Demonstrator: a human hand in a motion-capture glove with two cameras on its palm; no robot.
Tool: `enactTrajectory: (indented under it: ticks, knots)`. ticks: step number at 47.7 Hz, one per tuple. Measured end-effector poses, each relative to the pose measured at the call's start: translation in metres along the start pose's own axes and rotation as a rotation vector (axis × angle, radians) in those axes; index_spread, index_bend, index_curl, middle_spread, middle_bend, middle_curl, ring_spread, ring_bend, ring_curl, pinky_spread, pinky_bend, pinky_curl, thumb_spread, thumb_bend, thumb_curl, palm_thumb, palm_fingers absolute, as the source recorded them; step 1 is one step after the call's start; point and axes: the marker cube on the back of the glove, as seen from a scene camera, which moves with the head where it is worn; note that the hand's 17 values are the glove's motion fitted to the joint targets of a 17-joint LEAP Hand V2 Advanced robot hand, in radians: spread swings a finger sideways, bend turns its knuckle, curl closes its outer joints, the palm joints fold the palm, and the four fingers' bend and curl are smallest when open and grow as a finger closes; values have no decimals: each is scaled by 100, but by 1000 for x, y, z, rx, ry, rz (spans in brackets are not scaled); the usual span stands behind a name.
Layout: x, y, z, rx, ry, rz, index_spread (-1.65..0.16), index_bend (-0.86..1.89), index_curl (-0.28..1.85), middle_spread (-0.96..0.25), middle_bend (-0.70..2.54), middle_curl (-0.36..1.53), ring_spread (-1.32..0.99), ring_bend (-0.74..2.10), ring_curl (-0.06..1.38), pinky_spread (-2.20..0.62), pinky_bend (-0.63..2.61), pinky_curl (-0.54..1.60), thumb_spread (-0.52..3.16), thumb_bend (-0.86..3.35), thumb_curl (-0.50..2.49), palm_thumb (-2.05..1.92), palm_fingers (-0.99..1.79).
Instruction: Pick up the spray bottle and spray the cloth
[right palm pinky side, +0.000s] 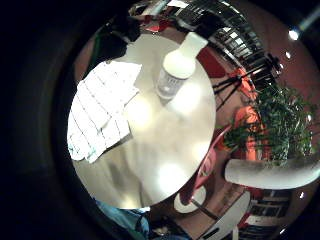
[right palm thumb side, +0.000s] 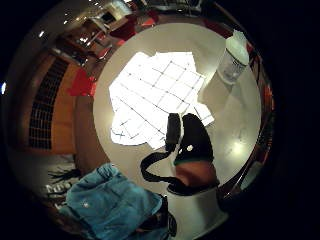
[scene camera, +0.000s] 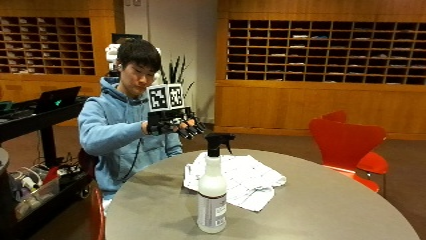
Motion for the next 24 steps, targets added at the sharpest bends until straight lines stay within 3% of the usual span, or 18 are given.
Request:
enactTrajectory:
  ticks: [10,24]
  knots:
    - [23,9,-7,29,-28,29,-31,16,17,-4,23,16,4,32,17,15,43,21,82,30,21,56,51]
    - [69,29,-16,98,-69,100,-35,12,21,-4,22,25,3,33,22,18,42,27,102,19,30,59,48]
